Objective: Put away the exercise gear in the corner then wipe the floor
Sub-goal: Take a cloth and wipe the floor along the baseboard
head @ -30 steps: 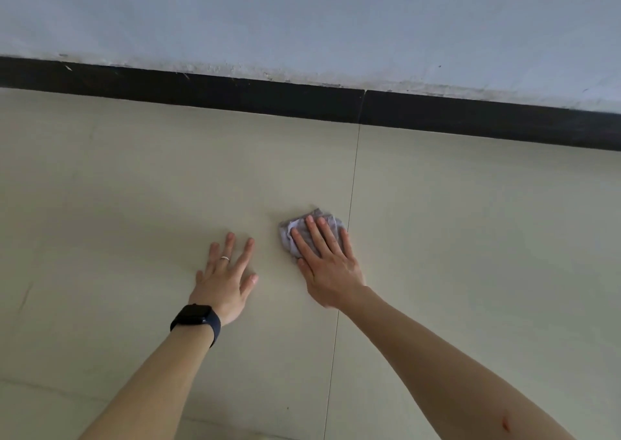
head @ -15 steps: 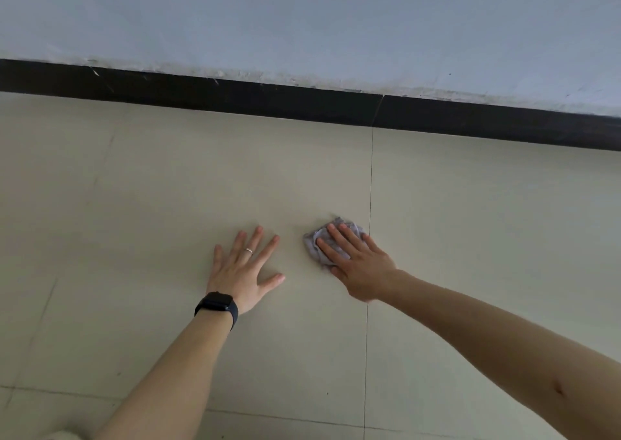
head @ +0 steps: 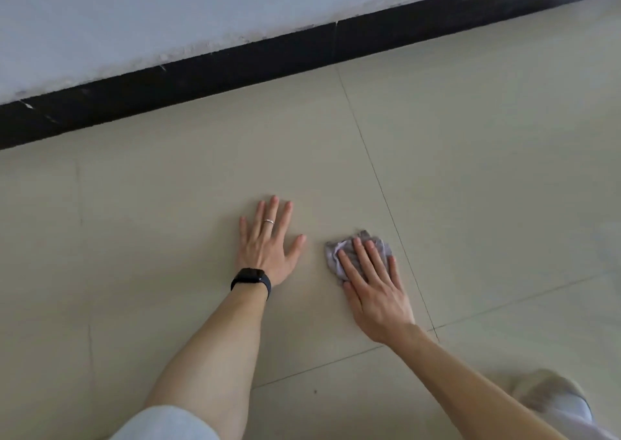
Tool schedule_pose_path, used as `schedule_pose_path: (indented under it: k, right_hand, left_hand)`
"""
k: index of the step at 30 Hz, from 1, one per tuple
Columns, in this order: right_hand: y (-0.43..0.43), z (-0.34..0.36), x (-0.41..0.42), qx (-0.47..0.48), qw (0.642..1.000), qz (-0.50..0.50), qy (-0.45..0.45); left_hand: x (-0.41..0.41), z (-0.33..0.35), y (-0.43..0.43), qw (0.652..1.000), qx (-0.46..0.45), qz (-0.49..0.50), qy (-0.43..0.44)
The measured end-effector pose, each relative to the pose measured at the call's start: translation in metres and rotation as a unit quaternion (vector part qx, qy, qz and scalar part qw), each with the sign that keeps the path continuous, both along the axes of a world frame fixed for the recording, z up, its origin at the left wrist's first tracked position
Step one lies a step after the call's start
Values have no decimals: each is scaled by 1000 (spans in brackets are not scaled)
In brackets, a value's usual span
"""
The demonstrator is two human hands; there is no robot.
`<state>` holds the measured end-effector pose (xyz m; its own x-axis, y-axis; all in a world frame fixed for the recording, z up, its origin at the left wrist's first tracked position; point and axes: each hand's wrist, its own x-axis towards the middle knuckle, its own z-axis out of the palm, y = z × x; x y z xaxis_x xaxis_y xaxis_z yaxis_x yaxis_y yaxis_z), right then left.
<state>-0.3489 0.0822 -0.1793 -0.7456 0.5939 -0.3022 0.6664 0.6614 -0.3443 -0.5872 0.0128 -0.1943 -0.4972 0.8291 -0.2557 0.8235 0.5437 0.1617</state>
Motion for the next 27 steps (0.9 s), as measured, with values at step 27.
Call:
schedule_pose_path:
  k: [27]
  right_hand:
    - [-17, -9, -12, 5, 852, -522, -36]
  left_hand:
    - [-63, 7, -30, 975, -54, -217, -10]
